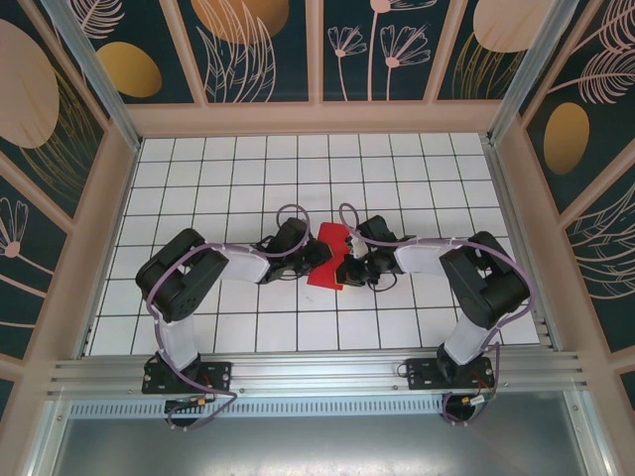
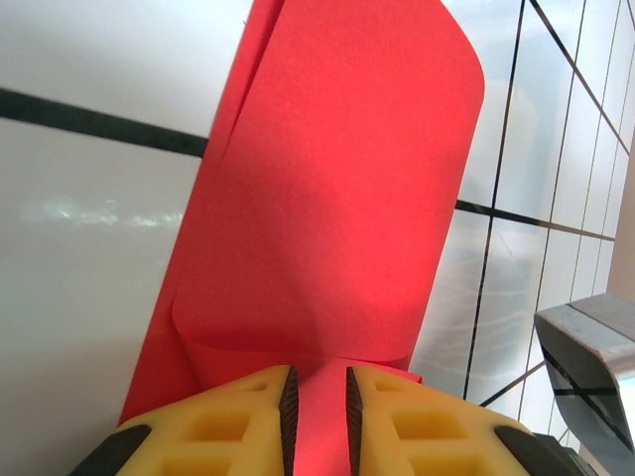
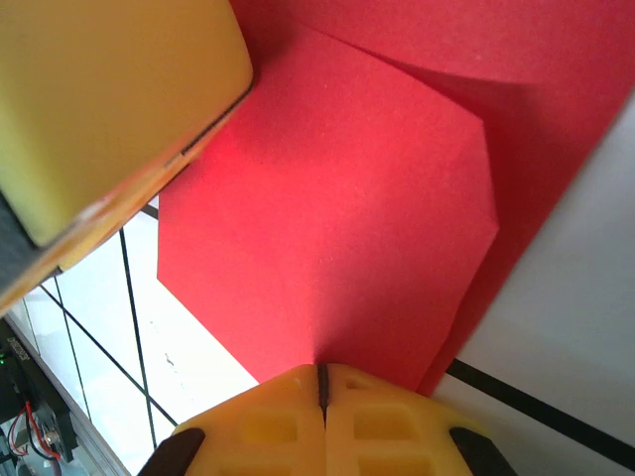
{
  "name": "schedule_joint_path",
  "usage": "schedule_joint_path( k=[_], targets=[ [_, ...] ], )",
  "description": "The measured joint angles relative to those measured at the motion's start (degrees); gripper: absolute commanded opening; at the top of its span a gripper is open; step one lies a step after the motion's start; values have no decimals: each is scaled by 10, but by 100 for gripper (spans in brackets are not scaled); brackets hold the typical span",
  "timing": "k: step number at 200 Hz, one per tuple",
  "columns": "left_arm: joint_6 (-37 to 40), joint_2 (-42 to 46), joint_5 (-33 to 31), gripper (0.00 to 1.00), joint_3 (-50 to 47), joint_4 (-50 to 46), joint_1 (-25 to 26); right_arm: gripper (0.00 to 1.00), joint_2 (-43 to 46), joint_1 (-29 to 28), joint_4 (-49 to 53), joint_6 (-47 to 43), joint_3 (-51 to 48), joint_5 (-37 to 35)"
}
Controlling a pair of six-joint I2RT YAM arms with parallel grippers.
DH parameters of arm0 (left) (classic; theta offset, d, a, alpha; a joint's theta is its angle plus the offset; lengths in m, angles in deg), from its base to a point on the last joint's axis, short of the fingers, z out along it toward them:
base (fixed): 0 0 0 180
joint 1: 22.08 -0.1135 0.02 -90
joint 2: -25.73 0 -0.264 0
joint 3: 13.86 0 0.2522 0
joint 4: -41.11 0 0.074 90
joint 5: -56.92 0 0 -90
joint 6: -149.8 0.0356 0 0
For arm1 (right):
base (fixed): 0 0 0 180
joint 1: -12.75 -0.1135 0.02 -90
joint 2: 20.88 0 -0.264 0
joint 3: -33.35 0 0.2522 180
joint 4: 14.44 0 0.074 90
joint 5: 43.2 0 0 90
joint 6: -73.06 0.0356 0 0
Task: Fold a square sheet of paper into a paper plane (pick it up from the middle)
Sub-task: Fold the triangle a second time at the center of the table.
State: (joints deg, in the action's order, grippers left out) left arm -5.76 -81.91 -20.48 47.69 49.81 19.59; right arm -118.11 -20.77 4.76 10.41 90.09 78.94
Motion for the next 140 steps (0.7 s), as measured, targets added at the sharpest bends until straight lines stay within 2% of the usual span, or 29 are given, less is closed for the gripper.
schedule_joint_path(
  k=[140],
  targets=[
    [52,13,-42,26,23,-67,-63,6,2,0,-7,0,-4,-1]
  ],
)
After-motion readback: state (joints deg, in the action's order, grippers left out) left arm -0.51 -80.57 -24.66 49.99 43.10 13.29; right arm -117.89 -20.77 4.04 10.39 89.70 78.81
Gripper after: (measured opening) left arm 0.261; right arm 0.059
